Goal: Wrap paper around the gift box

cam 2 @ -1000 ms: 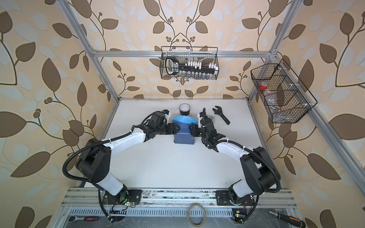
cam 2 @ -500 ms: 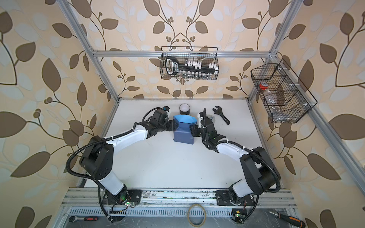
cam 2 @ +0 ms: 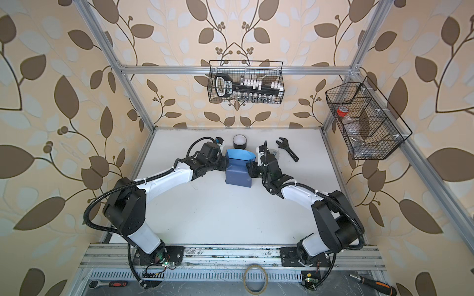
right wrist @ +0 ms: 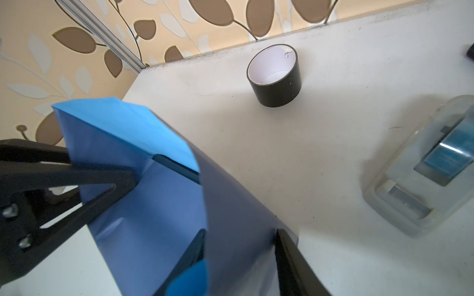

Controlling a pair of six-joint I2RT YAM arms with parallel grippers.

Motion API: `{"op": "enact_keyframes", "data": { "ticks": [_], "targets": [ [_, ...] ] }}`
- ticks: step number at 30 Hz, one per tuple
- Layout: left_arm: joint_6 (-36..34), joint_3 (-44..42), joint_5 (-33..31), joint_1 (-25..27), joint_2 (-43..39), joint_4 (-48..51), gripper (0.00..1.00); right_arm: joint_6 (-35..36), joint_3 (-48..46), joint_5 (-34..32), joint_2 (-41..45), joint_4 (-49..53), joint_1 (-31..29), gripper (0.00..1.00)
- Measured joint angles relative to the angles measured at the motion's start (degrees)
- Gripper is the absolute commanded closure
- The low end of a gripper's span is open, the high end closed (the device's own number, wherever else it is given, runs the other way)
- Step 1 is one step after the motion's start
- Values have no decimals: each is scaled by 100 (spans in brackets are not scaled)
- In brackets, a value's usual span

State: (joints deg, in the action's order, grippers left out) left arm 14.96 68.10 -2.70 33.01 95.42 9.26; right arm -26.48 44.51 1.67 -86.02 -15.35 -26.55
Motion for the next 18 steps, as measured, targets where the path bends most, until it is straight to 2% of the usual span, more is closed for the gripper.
{"op": "enact_keyframes", "data": {
  "ticks": [7, 13, 18],
  "targets": [
    [-278, 271, -424, 195, 199, 153, 80, 61, 33, -2, 0, 42, 0, 58],
    [-350, 273, -625, 264, 216, 131, 86, 280, 365, -170, 0, 636, -2, 51],
    [-352, 273, -675, 264, 219, 125, 88, 538, 688, -533, 0, 1137, -22, 55]
  ]
}}
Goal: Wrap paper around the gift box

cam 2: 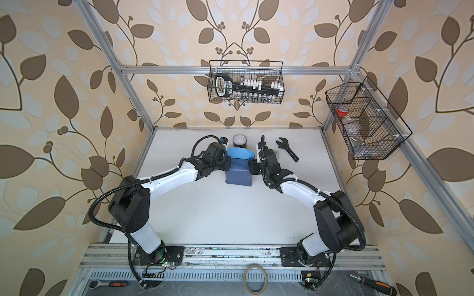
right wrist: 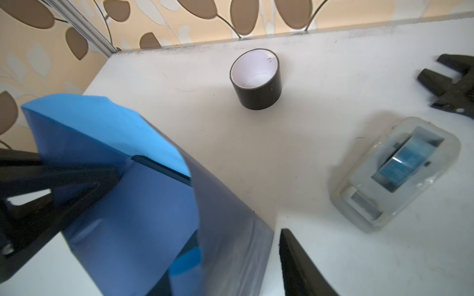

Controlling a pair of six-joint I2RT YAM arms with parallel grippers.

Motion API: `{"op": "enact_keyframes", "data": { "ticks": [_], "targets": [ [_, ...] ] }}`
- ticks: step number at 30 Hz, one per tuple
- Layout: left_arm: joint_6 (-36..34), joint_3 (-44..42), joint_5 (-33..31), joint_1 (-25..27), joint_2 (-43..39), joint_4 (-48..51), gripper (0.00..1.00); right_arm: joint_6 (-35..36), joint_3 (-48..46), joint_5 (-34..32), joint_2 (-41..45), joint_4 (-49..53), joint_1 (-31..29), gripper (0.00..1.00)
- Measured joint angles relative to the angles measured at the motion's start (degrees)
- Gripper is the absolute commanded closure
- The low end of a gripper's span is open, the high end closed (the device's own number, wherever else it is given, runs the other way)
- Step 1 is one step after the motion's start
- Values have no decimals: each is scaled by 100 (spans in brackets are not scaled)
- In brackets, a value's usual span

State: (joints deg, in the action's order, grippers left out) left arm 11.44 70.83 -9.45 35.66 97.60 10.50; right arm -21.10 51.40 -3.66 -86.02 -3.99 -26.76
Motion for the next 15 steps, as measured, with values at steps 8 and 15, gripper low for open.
{"op": "enact_keyframes", "data": {
  "ticks": [8, 15],
  "targets": [
    [0, 0, 2, 4, 0, 2, 82, 199, 59, -363, -9, 225, -142, 69],
    [35, 13, -170, 4, 0, 46, 75, 236, 96, -546, -83, 155, -254, 77]
  ]
}}
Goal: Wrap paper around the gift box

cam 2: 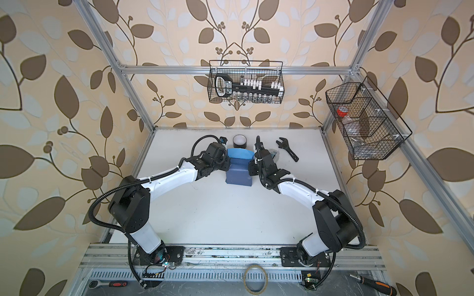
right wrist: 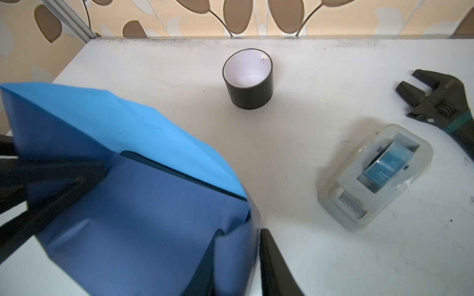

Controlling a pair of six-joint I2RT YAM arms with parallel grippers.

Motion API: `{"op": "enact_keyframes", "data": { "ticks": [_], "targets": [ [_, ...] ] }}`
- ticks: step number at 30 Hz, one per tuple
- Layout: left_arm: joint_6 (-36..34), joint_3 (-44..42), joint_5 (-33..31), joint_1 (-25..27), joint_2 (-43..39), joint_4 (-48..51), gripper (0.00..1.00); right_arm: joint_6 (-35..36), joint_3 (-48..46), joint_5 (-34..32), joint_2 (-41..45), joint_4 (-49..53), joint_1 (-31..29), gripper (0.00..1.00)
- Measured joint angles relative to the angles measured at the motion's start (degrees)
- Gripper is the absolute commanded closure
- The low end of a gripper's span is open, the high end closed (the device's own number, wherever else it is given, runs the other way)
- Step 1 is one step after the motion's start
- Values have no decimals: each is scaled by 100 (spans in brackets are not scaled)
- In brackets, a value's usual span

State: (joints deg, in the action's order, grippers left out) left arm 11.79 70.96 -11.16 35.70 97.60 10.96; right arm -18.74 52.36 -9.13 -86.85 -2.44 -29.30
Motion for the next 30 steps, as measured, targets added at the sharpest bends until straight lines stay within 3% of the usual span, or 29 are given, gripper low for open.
{"op": "enact_keyframes", "data": {
  "ticks": [12, 24, 28, 30],
  "targets": [
    [-55, 72, -76, 74, 20, 87, 100, 17, 28, -48, -66, -72, -35, 80],
    [52, 72, -92, 72, 28, 83, 100, 15, 103, -57, -138, -96, -59, 83],
    [107, 72, -92, 72, 28, 90, 82, 13, 103, -57, -138, -94, -59, 83],
    [170, 79, -98, 72, 28, 107, 78, 13, 103, -57, -138, -94, -59, 83]
  ]
}}
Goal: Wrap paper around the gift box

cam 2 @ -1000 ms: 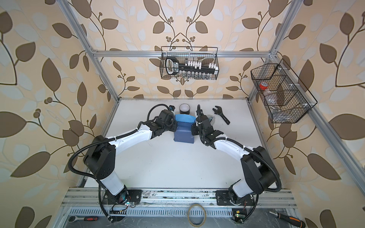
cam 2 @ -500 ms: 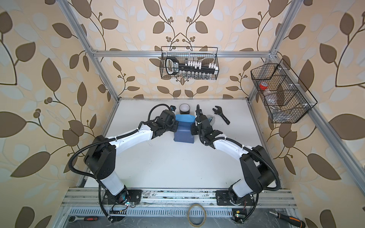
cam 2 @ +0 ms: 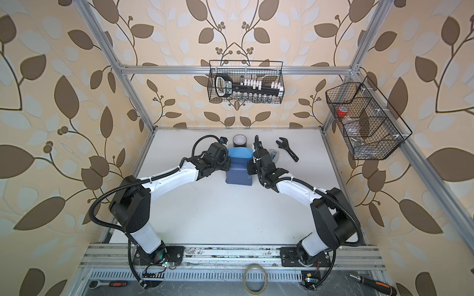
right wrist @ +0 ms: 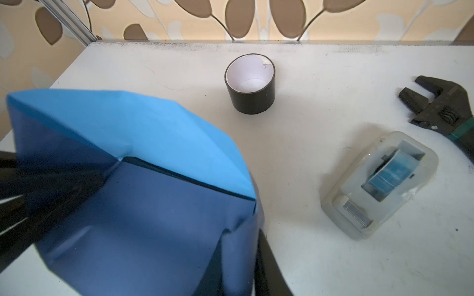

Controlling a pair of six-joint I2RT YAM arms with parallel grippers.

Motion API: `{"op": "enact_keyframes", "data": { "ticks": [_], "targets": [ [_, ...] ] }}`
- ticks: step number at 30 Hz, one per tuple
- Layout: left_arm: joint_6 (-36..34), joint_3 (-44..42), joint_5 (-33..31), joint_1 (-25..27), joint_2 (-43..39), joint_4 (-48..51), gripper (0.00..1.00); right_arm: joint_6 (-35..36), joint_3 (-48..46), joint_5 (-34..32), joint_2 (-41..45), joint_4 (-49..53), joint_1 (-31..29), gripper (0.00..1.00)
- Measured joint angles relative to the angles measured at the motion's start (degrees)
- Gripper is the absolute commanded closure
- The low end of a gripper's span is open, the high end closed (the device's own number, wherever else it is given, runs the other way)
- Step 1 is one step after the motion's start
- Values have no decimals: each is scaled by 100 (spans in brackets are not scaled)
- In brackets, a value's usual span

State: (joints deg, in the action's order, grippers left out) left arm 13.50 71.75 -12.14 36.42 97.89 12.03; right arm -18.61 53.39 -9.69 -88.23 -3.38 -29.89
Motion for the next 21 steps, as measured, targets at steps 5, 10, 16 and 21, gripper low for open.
{"op": "enact_keyframes", "data": {
  "ticks": [5, 10, 16, 21],
  "targets": [
    [52, 125, -4, -2, 0, 131, 77, 0, 0, 2, 0, 0, 0, 83],
    [96, 280, -4, -2, 0, 184, 70, 0, 0, 0, 0, 0, 0, 83],
    [179, 334, -4, -2, -2, 195, 100, 0, 0, 0, 0, 0, 0, 84],
    [173, 334, 11, -2, -2, 199, 100, -4, 0, 2, 0, 0, 0, 78]
  ]
}}
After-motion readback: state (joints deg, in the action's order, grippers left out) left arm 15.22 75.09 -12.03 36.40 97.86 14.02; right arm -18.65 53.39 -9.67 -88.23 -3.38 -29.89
